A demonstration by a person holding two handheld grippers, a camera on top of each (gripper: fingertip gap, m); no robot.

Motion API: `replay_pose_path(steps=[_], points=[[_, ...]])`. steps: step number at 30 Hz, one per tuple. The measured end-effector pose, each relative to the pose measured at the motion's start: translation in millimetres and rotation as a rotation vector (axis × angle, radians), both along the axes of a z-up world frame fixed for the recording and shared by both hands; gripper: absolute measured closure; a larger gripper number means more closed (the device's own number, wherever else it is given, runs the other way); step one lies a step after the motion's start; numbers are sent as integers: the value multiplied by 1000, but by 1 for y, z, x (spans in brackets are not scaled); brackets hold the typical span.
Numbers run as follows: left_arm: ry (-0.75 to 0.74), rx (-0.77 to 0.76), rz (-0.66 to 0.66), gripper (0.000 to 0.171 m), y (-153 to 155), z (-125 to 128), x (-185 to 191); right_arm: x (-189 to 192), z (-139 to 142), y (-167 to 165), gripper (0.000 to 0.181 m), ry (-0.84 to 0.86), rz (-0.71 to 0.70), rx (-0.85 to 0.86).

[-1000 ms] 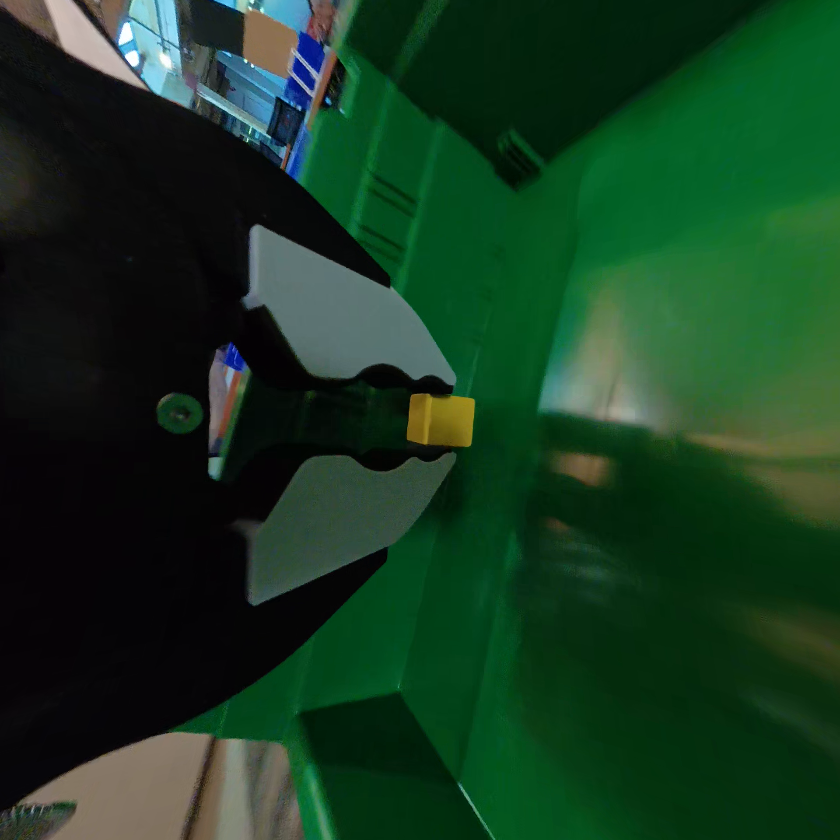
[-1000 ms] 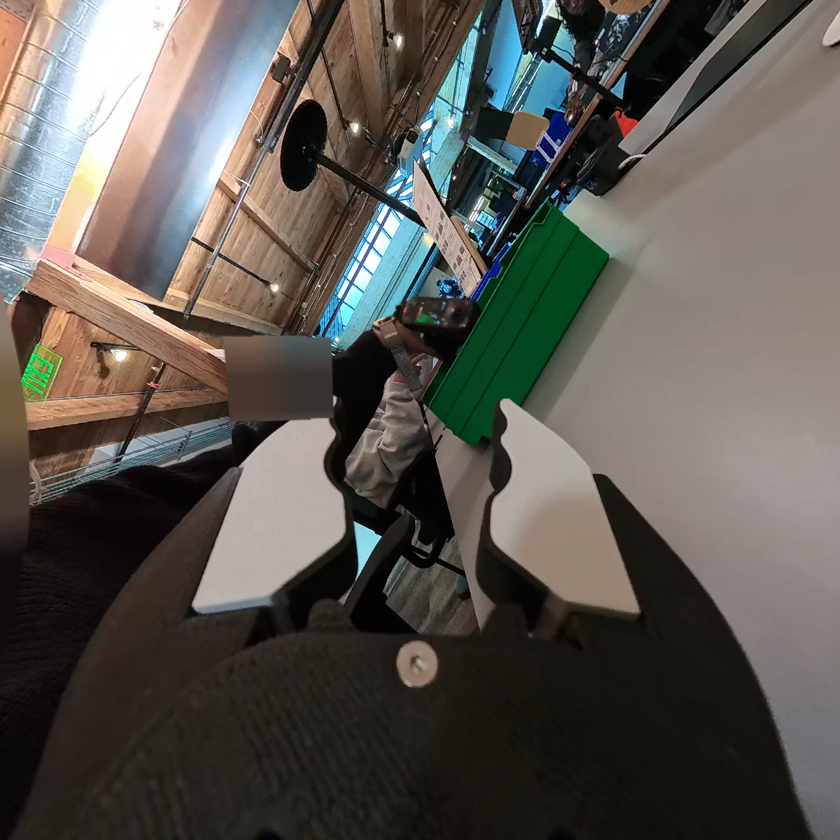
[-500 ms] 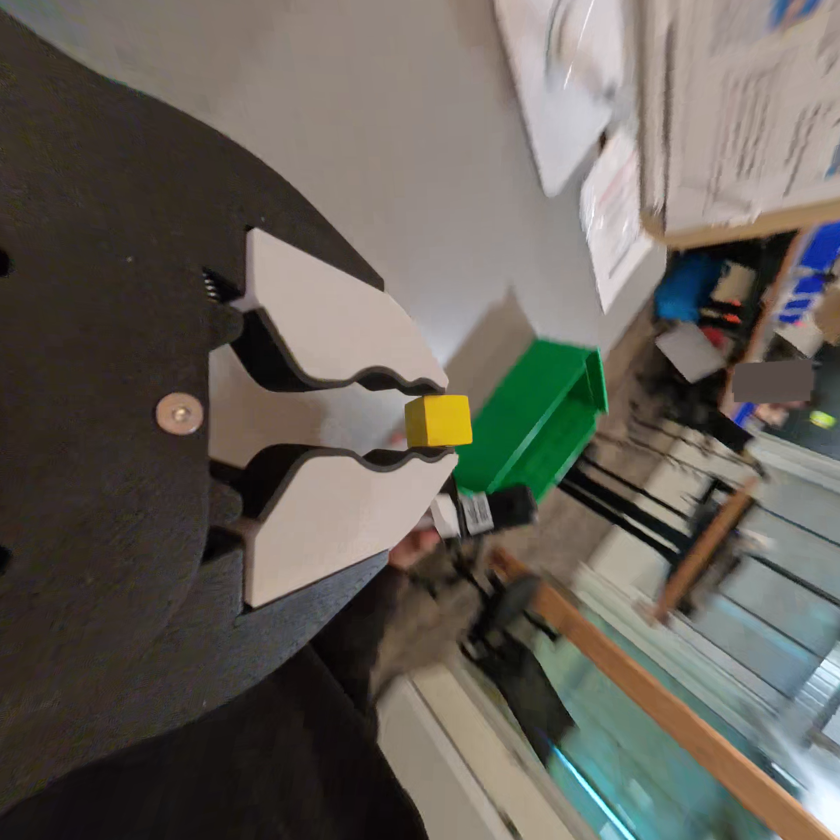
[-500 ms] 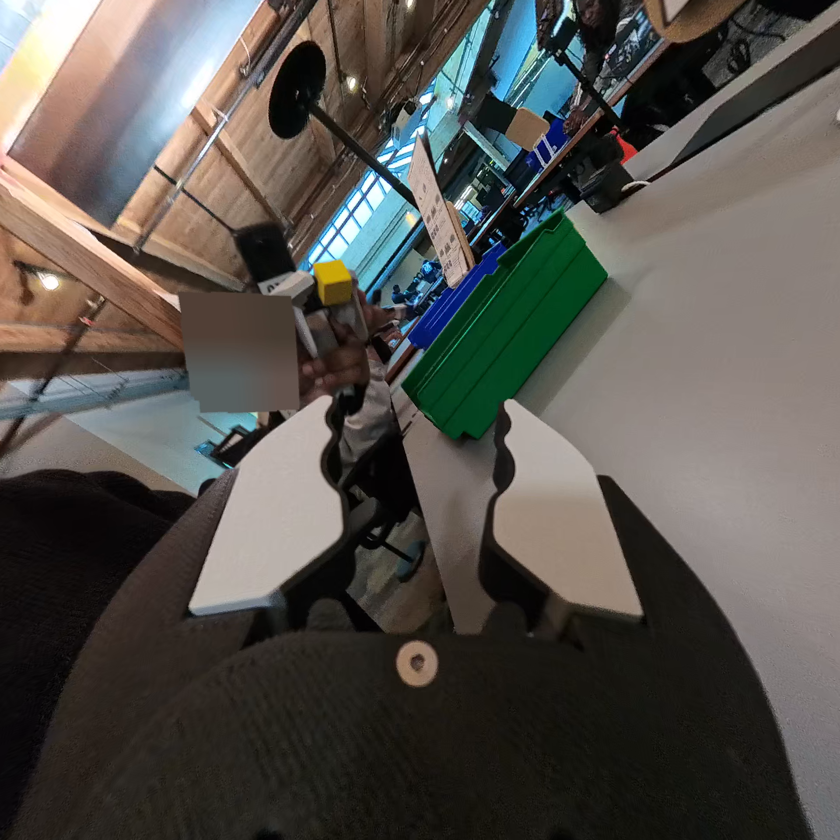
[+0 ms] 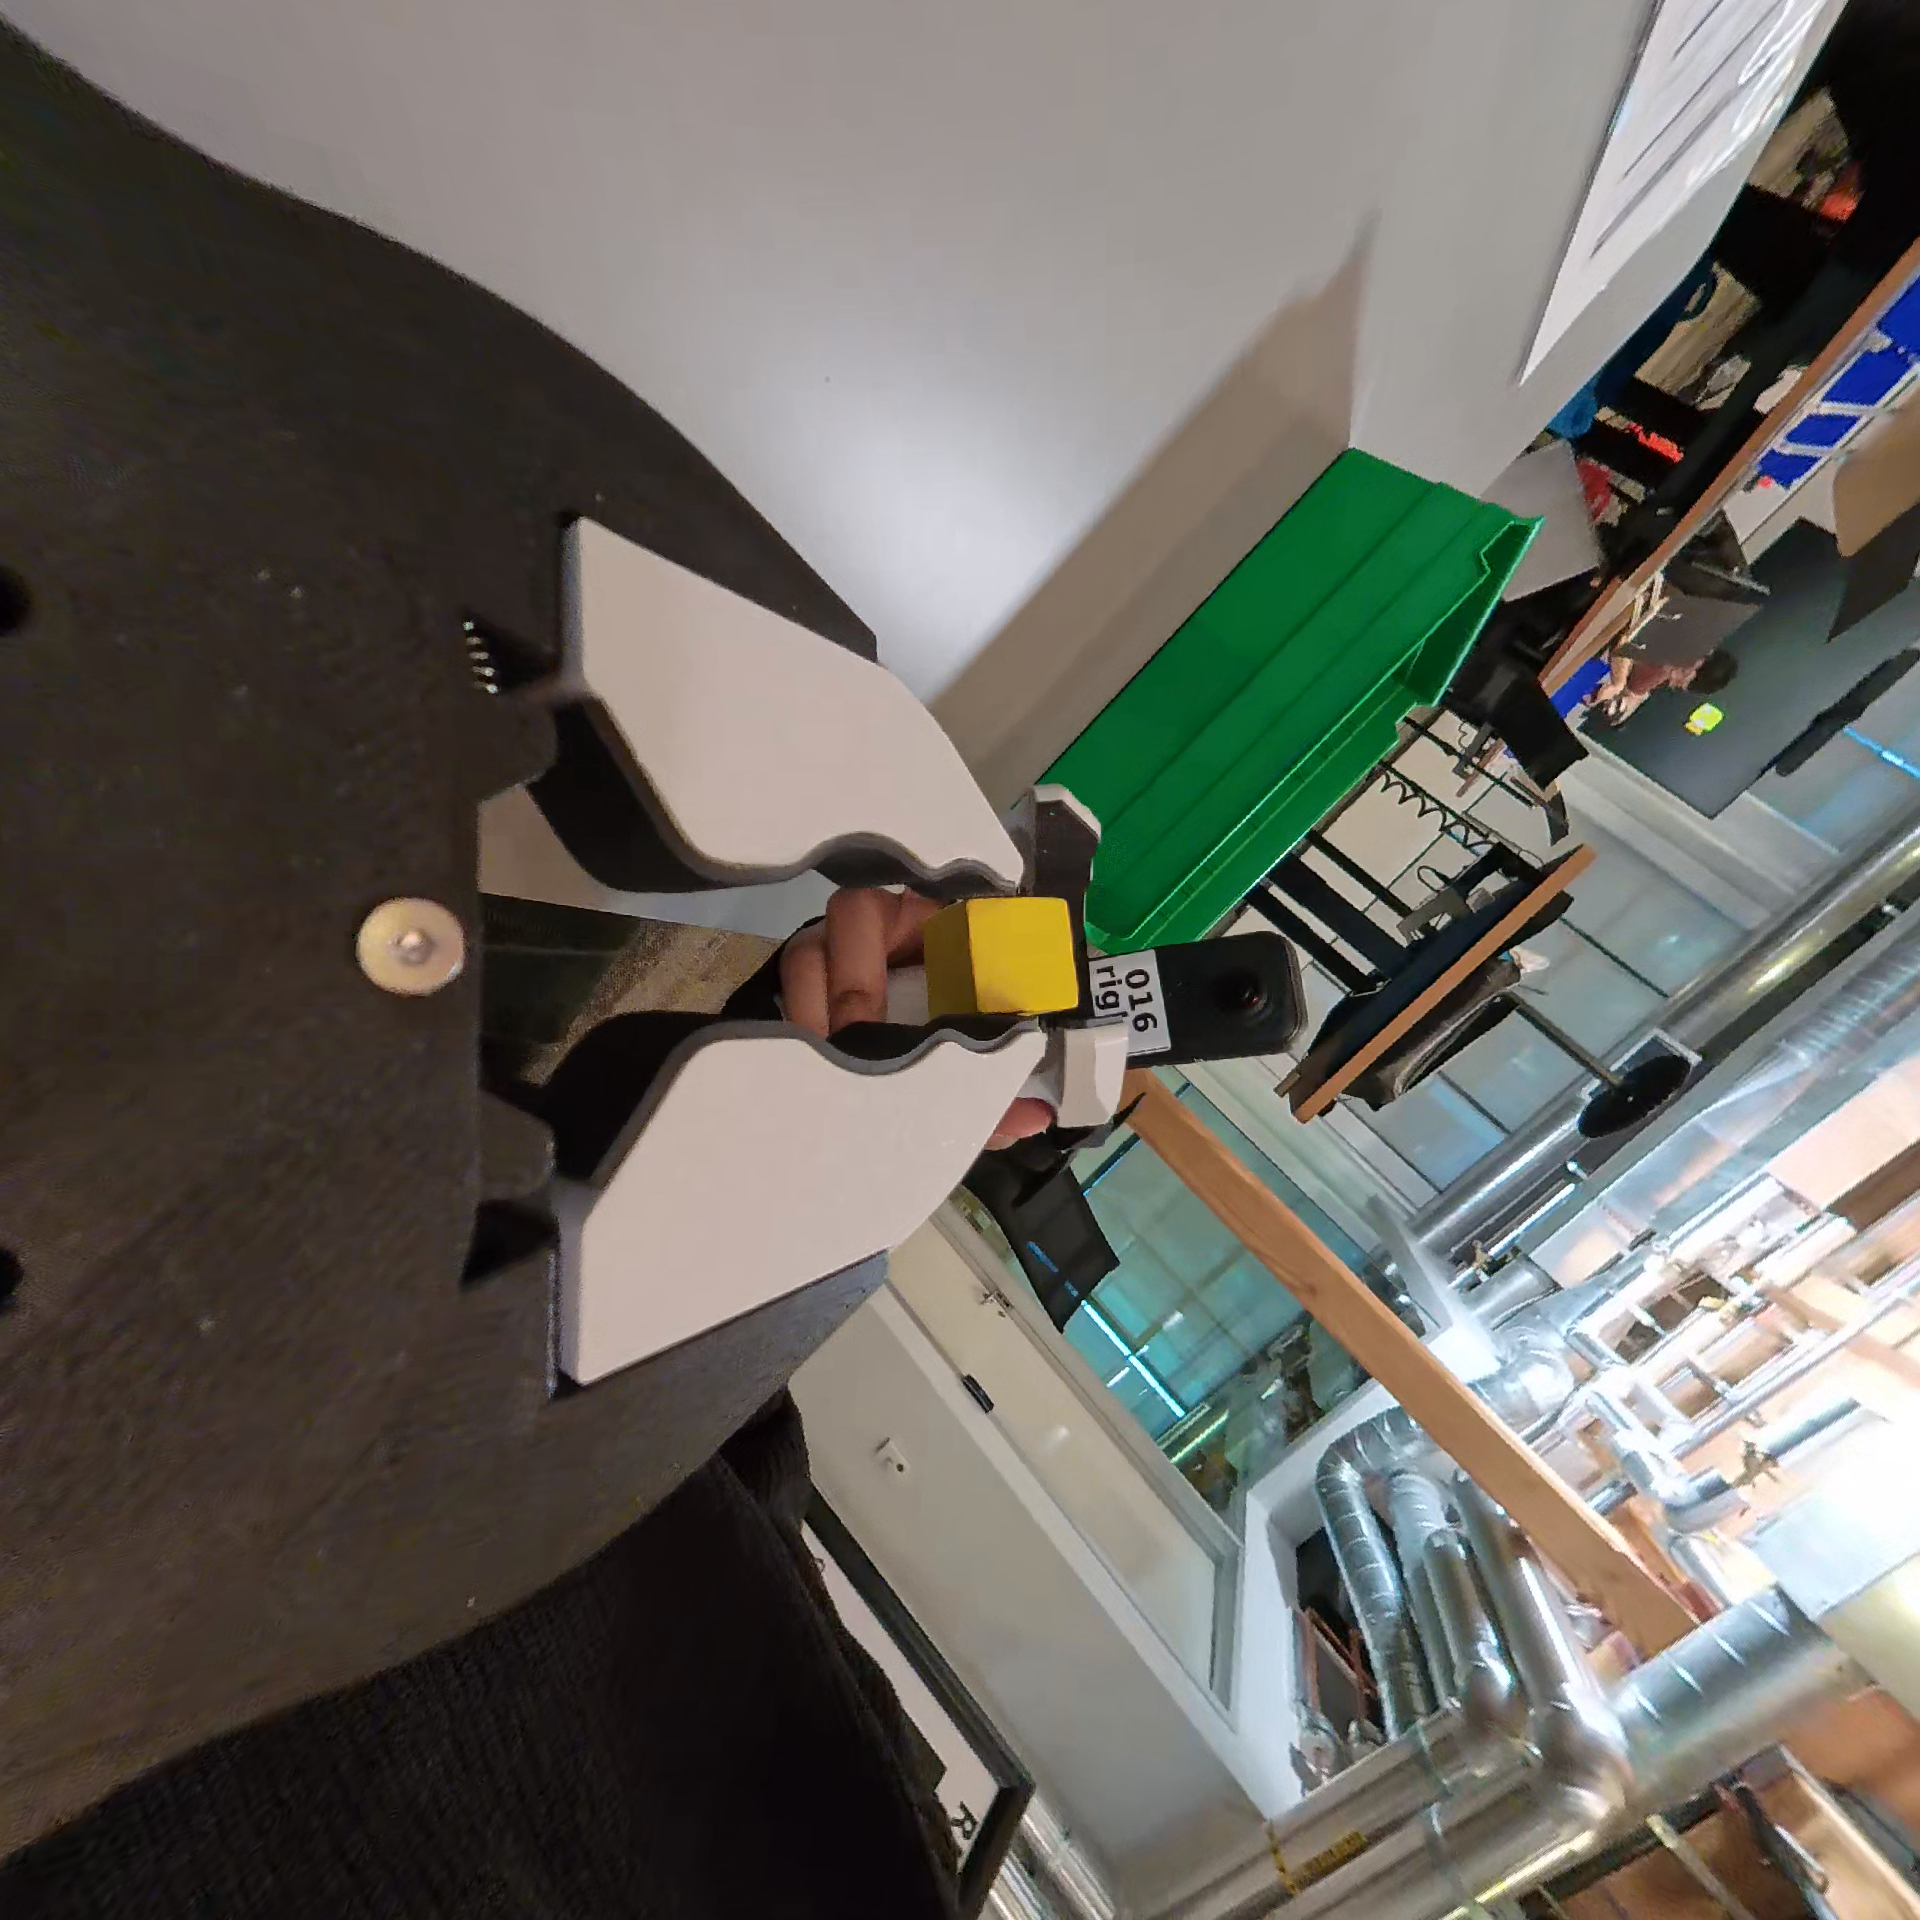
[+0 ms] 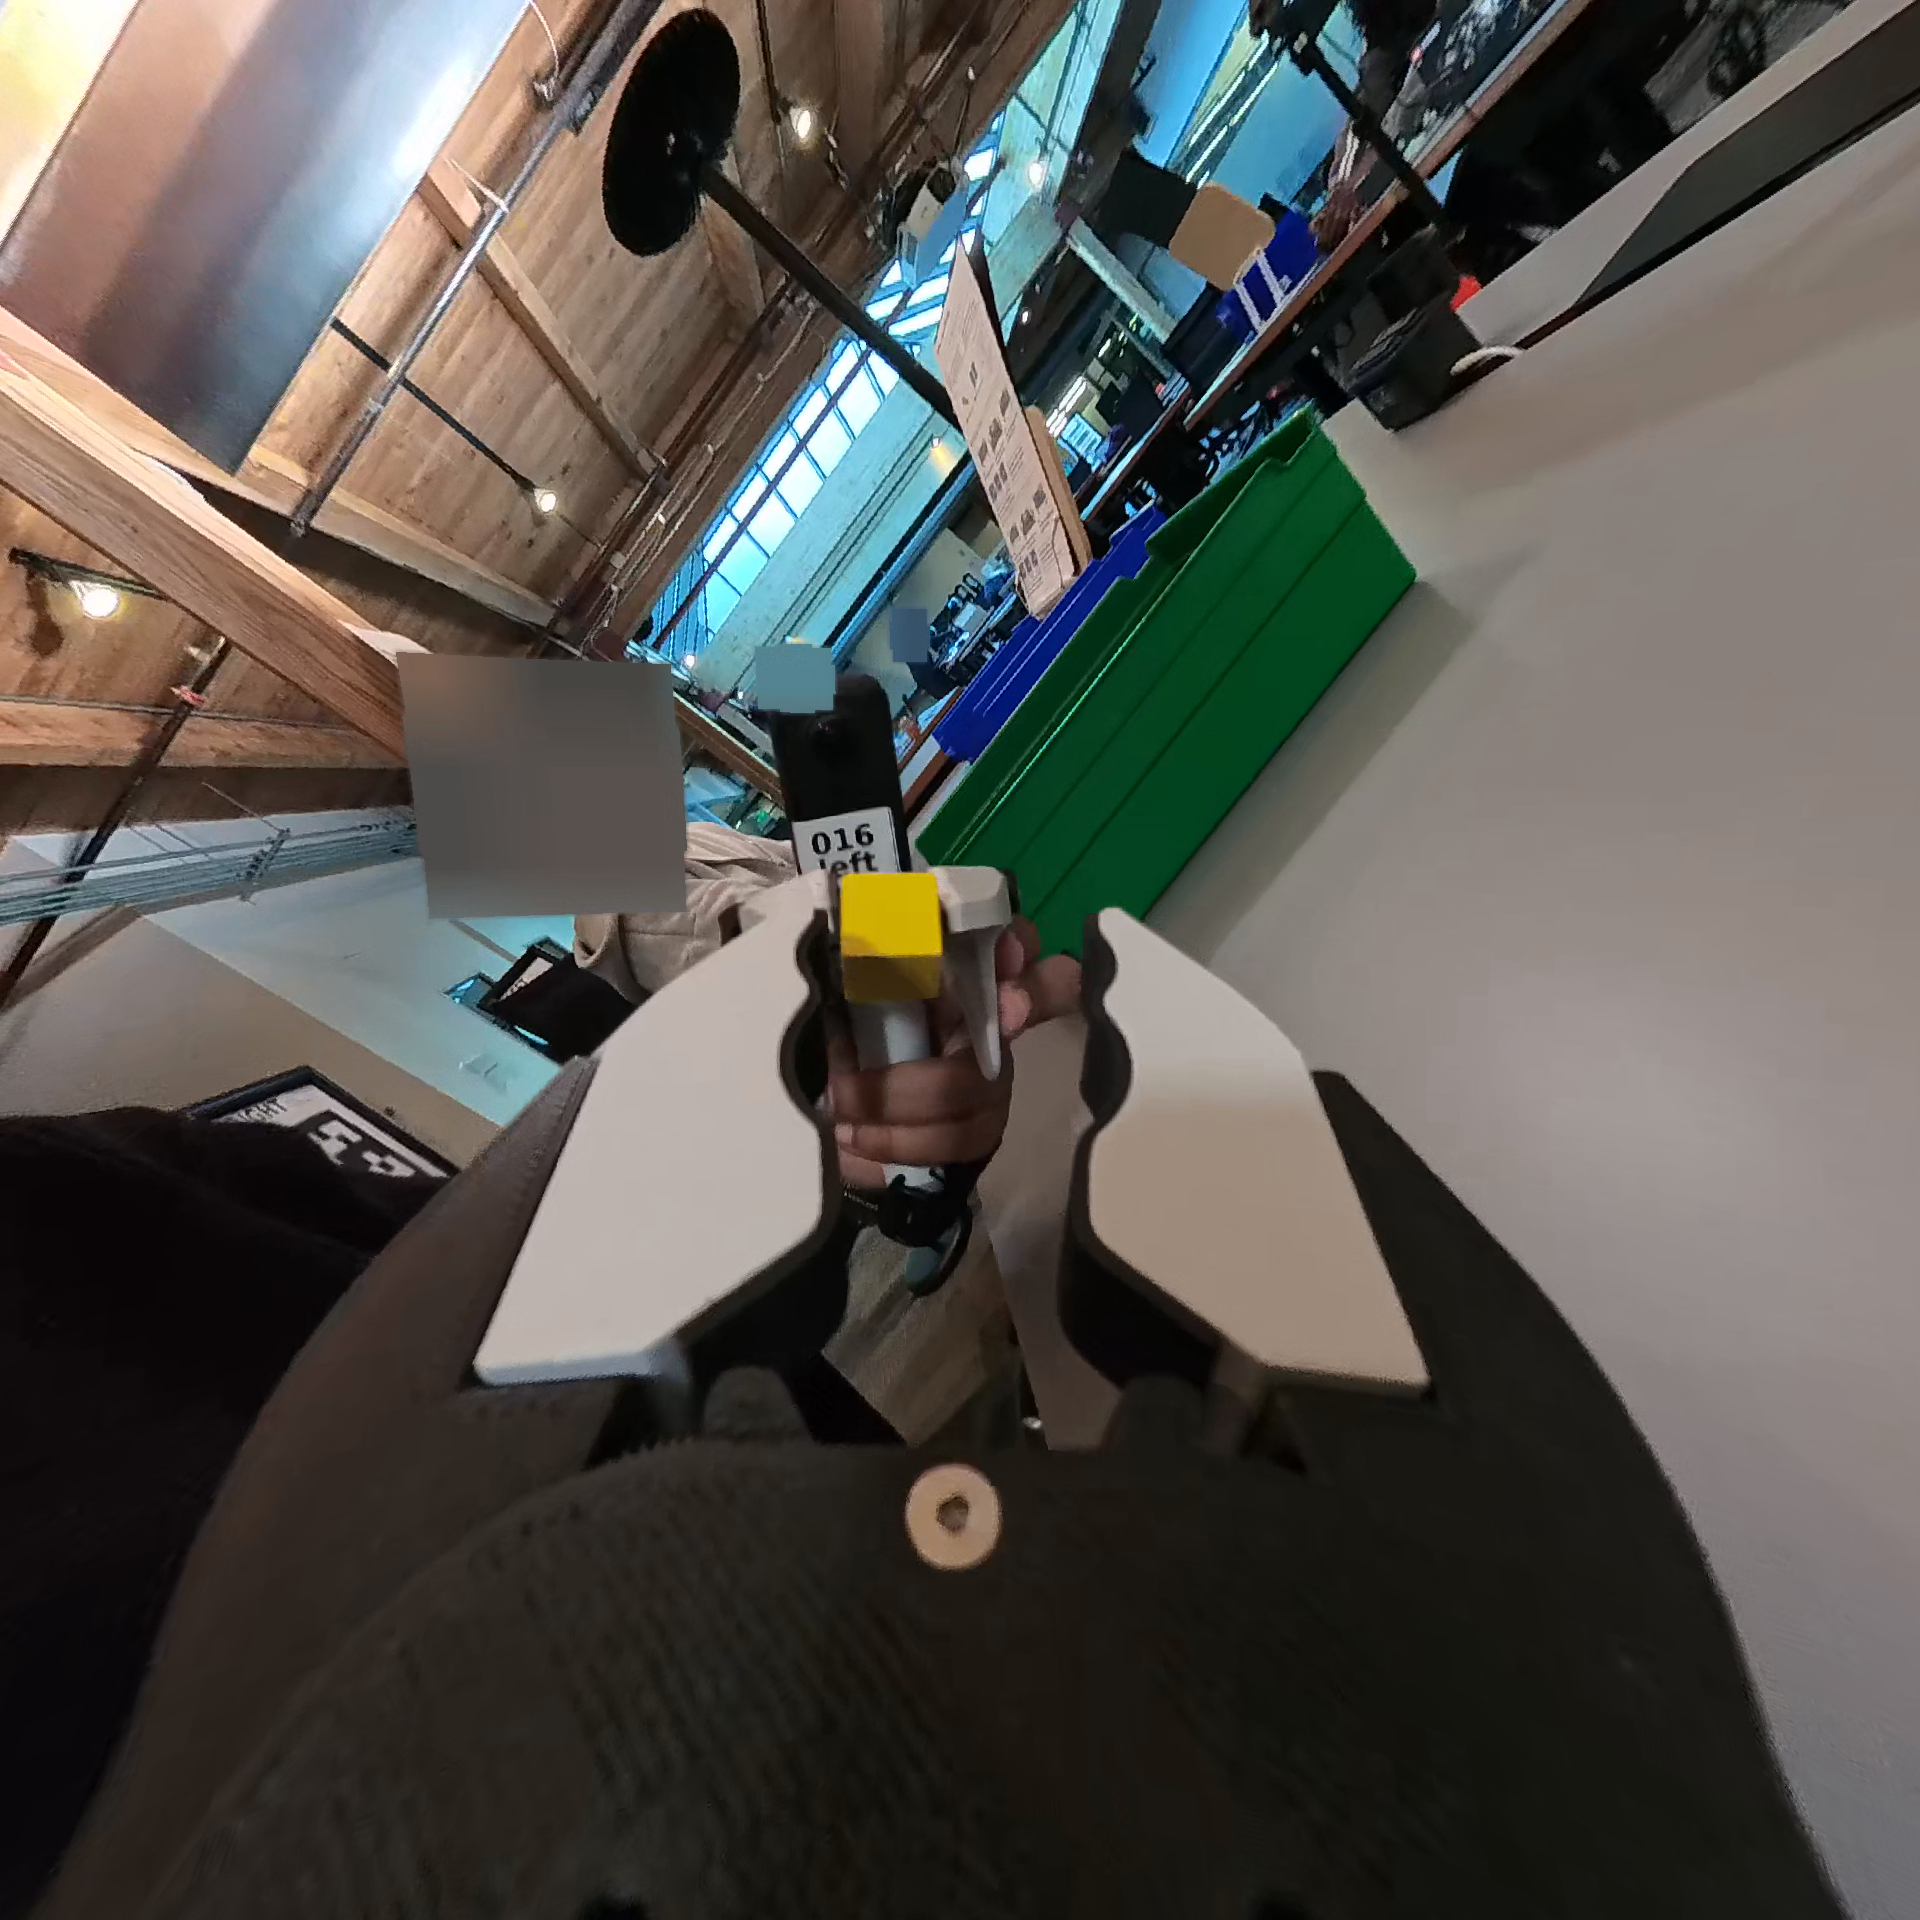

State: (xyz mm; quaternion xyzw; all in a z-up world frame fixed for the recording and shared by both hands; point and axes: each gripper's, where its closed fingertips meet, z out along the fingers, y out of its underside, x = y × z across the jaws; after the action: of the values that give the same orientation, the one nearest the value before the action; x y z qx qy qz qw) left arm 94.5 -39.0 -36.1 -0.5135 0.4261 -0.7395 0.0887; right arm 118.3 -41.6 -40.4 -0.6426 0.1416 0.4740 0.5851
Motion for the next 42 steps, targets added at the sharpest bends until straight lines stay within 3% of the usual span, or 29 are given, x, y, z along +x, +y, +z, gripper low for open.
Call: replay_pose_path(steps=[7, 12, 17, 24, 42], points=[[11, 77, -10, 150, 8, -9, -3, -14, -5, 3, 138, -36, 36, -17], [44, 156, -94, 149, -3, -20, -7, -16, -18, 1, 143, -199, 46, -68], [99, 303, -191, 150, -10, -39, -14, -32, -31, -8, 142, -252, 197, -118], [138, 283, -284, 150, -18, -45, -21, -50, -46, -13, 148, -378, 291, -153], [141, 294, -332, 149, -25, -49, -25, -51, -45, -18, 160, -314, 356, -161]])
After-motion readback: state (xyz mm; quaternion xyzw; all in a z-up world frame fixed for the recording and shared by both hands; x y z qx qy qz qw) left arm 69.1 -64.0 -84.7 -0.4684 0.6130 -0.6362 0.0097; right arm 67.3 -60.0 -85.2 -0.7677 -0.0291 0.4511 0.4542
